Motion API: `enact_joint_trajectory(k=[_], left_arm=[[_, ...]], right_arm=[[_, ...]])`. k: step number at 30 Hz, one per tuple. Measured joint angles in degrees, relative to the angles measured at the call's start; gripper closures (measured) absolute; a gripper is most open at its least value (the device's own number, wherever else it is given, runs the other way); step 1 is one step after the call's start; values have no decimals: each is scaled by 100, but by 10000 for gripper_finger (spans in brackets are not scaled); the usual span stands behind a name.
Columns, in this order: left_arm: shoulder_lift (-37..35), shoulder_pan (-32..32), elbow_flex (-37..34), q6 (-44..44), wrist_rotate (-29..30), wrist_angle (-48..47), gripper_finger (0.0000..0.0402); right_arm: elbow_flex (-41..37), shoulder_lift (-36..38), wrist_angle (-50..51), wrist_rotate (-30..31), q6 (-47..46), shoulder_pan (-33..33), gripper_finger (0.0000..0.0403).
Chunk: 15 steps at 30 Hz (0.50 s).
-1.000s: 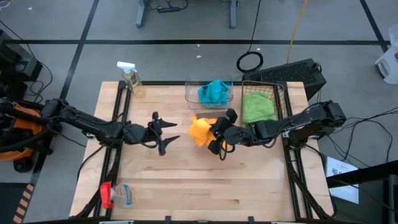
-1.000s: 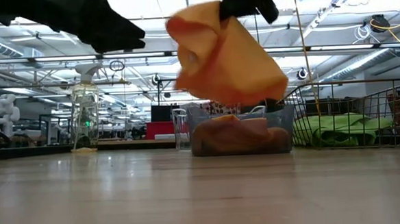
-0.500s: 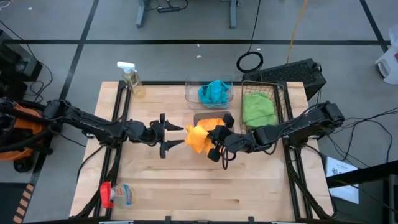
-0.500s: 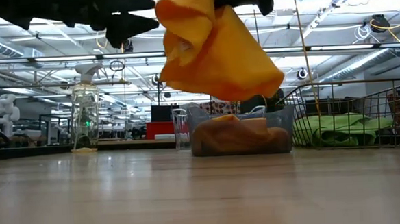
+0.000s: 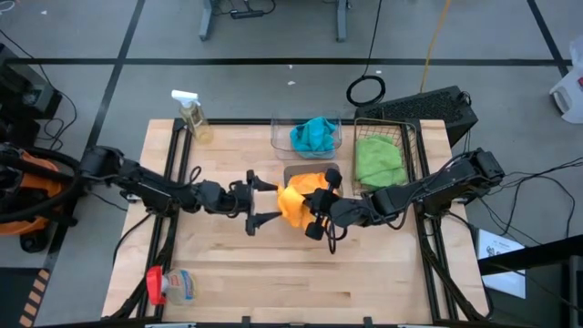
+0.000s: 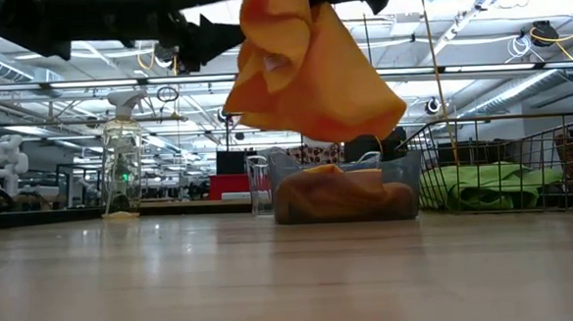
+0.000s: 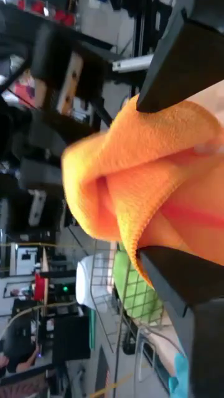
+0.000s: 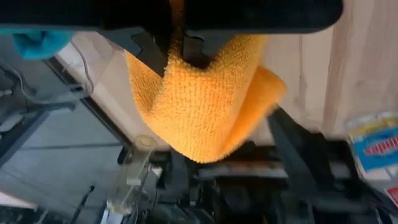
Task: Sort microfiber towel by color & place in baskets
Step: Put the orange towel into the black bin
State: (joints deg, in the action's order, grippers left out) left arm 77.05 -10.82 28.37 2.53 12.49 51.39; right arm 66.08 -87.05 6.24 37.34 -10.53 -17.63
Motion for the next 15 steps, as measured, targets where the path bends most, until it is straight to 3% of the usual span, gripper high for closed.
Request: enact_joint_trajectory(k=[4,7,11,15], left_arm=[[269,121,208,-5,-44,55,47],[364,119,320,-66,-59,71,88],[390,81,379,-293,-257,64,190],[388,63,379,-332,-434,62,340]], right_arm=[[0,-1,-354,-10,285,0,401],[0,-62,-515,-67,385,0,401],[0,-101,-503,-298,337,0,400],[0,-109,-488,-317,160,-32,382]])
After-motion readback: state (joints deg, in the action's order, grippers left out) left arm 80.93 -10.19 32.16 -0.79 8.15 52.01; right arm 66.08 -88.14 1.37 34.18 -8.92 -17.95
